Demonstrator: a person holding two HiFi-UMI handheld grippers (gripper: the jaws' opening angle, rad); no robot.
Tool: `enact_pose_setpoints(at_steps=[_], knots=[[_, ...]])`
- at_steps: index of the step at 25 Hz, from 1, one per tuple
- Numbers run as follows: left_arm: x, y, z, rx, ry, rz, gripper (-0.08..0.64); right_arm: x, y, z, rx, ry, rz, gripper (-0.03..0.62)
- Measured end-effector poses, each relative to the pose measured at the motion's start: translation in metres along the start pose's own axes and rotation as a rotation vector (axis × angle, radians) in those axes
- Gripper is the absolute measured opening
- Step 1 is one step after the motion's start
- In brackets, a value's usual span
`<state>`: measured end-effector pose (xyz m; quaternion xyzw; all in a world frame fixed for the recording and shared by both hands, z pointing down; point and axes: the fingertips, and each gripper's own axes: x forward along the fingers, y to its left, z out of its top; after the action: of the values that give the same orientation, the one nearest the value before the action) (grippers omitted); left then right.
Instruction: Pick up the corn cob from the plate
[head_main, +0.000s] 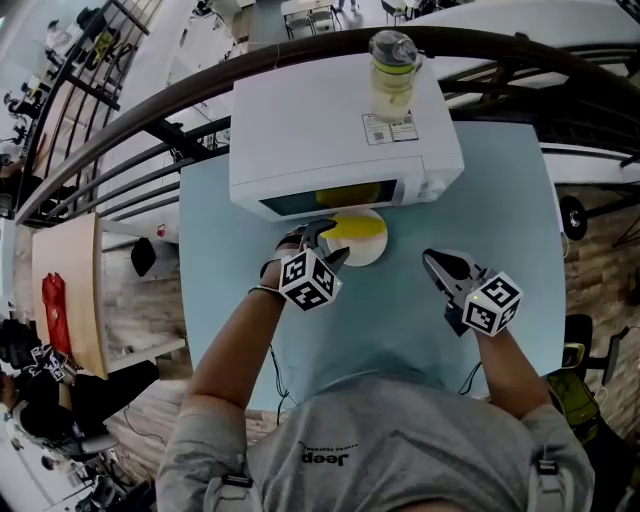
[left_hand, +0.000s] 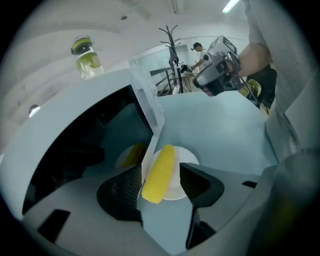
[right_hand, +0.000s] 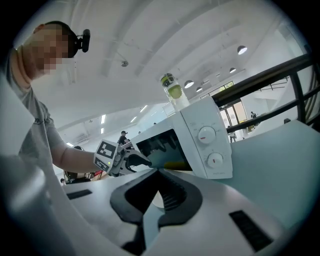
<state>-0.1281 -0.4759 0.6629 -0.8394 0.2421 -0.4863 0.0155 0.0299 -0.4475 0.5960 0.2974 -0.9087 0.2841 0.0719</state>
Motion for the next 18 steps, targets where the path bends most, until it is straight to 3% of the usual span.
enact_pose_setpoints(at_steps=[4, 9, 18], knots=[[0.027, 0.005, -0.009, 0.135, 0.099, -0.004, 0.257, 0.011, -0.012, -0.009, 0.022, 0.012, 0.006, 0.015], [0.053, 0.001, -0.023, 0.241, 0.179, -0.033, 0.262, 0.022, -0.023, -0.018, 0.051, 0.023, 0.013, 0.015], [0.081, 0.0, -0.037, 0.302, 0.231, -0.056, 0.265, 0.034, -0.038, -0.036, 0.094, 0.047, 0.016, 0.015]])
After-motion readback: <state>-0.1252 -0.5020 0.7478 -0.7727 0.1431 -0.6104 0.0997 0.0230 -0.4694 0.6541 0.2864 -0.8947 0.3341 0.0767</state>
